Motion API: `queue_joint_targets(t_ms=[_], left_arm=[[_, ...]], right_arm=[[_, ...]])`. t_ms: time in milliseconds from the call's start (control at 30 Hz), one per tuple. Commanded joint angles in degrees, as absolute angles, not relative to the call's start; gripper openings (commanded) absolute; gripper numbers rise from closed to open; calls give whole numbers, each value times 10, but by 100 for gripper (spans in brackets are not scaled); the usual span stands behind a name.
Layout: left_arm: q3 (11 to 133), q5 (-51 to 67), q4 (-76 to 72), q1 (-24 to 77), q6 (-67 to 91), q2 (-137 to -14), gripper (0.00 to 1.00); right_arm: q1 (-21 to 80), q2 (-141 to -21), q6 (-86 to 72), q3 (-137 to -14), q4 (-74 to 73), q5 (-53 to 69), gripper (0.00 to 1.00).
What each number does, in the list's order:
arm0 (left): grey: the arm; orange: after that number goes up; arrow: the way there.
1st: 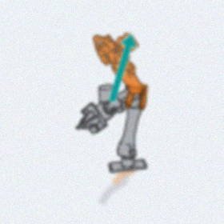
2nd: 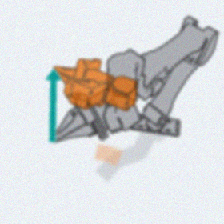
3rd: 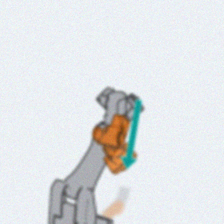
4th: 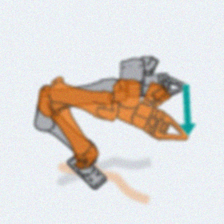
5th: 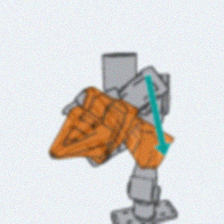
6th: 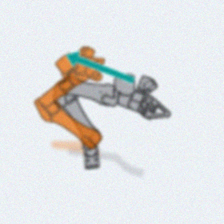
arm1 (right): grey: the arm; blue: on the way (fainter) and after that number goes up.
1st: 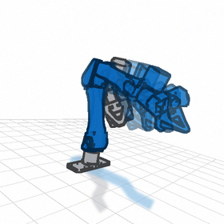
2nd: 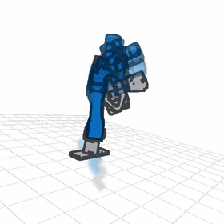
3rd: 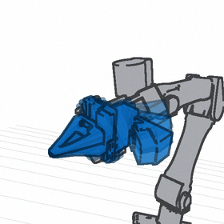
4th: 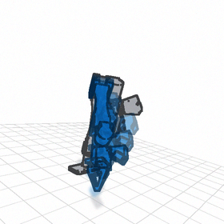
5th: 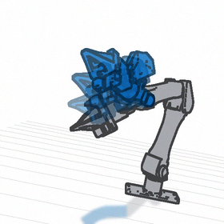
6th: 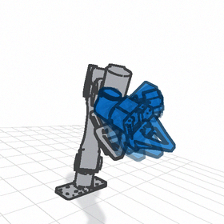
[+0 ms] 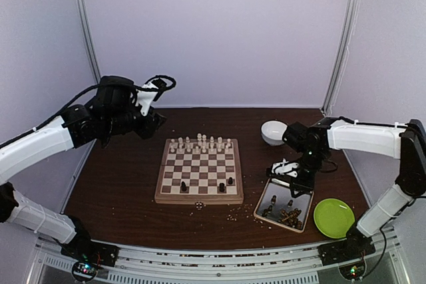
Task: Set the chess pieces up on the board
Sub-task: Pick up the pawn from the storage box.
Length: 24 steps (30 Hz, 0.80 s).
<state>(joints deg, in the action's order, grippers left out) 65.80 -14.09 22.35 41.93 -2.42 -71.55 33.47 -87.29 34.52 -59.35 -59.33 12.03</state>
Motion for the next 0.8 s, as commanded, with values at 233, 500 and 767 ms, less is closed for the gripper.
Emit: queue_joint_targets(t_ms=[233, 500, 767], left_arm=[[672, -131, 212, 416, -19, -714, 53], [673, -130, 213, 416, -20, -715, 53], [673, -128, 213, 416, -20, -715, 53]], right_arm=[[343, -928, 353, -567, -547, 144, 28], [345, -940, 351, -567, -544, 150, 22], [345, -947, 350, -581, -552, 153, 0]])
